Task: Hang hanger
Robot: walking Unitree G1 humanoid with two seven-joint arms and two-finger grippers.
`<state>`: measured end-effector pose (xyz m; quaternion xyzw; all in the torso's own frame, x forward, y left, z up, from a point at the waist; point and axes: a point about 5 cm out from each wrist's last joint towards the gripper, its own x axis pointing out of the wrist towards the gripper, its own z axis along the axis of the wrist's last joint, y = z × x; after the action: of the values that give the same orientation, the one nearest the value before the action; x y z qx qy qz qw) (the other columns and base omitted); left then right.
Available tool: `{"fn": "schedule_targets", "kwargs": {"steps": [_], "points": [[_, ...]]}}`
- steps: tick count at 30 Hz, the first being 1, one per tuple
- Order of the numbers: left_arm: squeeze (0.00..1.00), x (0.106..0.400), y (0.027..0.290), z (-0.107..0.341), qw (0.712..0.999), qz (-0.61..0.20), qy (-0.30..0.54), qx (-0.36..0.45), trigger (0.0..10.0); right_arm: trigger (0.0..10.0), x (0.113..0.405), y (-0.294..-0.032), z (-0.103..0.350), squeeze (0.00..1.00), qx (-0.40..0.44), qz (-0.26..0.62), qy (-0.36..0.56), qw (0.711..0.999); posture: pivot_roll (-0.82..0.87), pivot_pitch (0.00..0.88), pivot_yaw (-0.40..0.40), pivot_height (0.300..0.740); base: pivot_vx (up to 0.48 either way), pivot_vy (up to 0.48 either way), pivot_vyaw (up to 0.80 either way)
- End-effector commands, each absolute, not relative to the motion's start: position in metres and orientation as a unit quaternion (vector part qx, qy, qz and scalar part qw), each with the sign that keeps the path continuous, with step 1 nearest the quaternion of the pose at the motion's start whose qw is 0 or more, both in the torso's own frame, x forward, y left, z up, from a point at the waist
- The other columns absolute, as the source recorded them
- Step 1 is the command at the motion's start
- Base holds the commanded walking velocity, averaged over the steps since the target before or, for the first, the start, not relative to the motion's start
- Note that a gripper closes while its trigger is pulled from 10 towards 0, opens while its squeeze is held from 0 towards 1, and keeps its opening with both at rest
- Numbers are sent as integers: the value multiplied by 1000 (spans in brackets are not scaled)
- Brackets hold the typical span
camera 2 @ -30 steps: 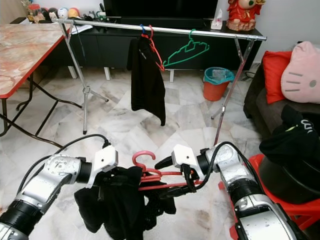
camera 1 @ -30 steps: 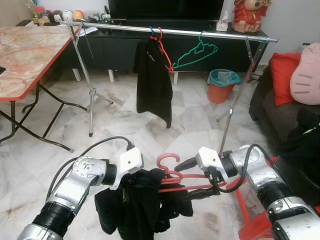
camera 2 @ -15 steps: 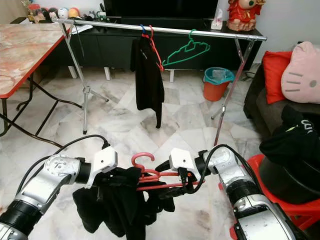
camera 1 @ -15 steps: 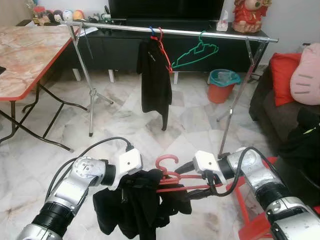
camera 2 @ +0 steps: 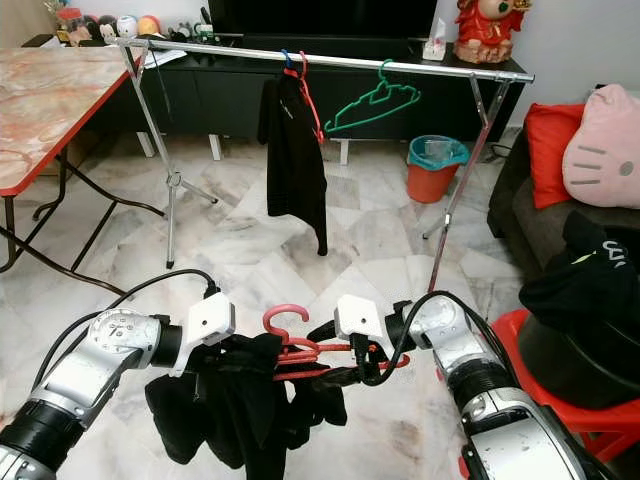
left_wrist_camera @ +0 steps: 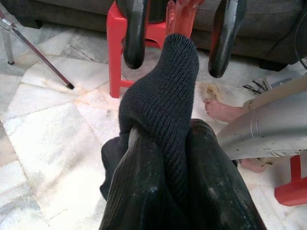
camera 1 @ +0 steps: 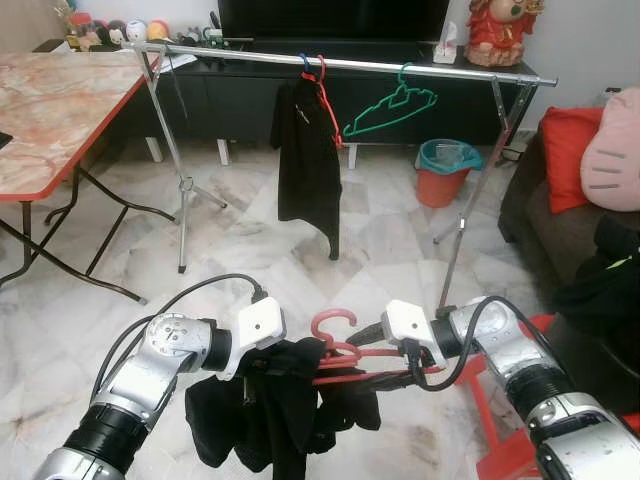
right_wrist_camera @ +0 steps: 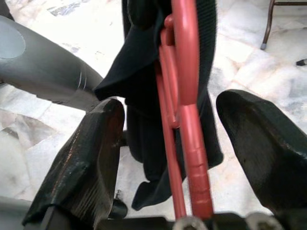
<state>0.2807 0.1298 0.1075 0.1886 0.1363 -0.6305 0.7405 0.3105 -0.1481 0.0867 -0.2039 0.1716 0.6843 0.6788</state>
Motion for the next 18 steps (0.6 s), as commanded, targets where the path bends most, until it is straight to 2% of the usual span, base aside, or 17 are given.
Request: {"fn": "schedule_targets", "kwargs": {"steps": [1, 18], "points": [[0, 283, 129, 114, 741, -630, 121, 197, 10000, 0, 315, -146, 92, 0, -203, 679, 163, 687, 23, 0, -37, 740, 0, 0, 0], [0, 283, 130, 114, 741, -630, 122, 198, 10000, 0, 315, -146, 88, 0, -207, 671, 169, 692, 26, 0, -38, 740, 0, 0, 0]]}}
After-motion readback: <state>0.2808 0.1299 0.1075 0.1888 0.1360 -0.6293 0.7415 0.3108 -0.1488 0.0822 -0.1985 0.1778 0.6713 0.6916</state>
